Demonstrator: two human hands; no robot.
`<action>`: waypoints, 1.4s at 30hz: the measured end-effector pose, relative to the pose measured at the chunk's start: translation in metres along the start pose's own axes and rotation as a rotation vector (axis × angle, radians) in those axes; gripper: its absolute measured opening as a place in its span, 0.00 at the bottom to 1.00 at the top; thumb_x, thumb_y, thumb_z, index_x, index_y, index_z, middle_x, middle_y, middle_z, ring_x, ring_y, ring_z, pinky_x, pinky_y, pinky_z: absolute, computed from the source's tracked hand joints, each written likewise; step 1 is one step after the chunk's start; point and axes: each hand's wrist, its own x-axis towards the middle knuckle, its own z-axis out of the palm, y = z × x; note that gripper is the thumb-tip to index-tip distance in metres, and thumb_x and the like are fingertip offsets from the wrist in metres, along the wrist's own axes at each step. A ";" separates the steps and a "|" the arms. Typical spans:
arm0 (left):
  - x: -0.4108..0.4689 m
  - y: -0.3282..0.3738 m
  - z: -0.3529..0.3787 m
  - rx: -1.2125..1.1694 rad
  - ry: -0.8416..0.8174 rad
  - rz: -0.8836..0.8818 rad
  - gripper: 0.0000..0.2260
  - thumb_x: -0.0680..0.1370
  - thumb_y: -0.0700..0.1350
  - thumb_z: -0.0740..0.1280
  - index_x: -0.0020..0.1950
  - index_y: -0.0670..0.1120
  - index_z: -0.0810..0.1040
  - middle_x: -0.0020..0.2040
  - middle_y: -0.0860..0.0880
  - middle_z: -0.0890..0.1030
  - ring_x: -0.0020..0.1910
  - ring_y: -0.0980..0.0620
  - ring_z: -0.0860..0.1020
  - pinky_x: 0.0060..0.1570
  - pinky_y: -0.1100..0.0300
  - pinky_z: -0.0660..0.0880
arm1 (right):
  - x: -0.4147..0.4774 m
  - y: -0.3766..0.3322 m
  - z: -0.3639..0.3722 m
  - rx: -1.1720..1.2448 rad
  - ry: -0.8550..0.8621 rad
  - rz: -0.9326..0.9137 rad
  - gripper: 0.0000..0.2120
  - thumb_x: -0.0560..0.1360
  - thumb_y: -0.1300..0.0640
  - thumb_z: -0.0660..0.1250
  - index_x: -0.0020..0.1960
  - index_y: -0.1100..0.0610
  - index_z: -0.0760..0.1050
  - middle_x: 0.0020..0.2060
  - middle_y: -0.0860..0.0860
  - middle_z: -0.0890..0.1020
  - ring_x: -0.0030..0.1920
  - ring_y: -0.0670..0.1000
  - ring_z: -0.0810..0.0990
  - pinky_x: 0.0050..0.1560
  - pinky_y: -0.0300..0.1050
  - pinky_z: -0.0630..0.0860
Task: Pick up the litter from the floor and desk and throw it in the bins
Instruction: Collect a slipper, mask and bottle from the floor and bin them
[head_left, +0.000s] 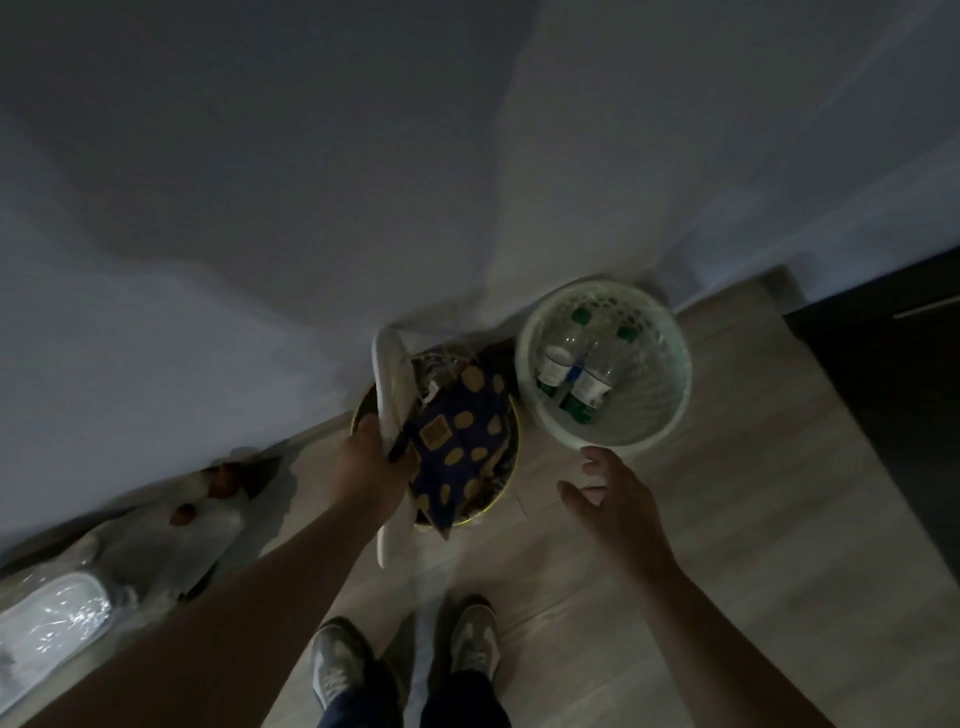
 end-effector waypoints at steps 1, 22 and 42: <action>0.003 -0.003 0.003 0.048 -0.022 -0.051 0.11 0.76 0.47 0.67 0.55 0.44 0.73 0.43 0.50 0.75 0.37 0.53 0.72 0.28 0.63 0.62 | 0.002 0.001 0.004 -0.004 0.000 0.004 0.24 0.75 0.56 0.69 0.69 0.56 0.68 0.63 0.53 0.76 0.49 0.46 0.77 0.43 0.34 0.69; 0.063 -0.041 0.041 0.048 -0.227 0.016 0.29 0.81 0.48 0.59 0.79 0.50 0.50 0.71 0.39 0.65 0.66 0.37 0.69 0.63 0.45 0.70 | 0.013 0.039 0.056 0.021 0.007 0.074 0.22 0.74 0.55 0.69 0.67 0.53 0.70 0.58 0.50 0.77 0.48 0.47 0.79 0.48 0.42 0.75; 0.040 -0.060 0.038 0.450 0.021 0.510 0.19 0.76 0.48 0.65 0.66 0.46 0.75 0.67 0.43 0.71 0.66 0.39 0.68 0.62 0.46 0.70 | 0.014 0.034 0.061 0.030 0.018 0.051 0.22 0.74 0.56 0.69 0.67 0.53 0.70 0.60 0.51 0.78 0.47 0.44 0.77 0.41 0.34 0.70</action>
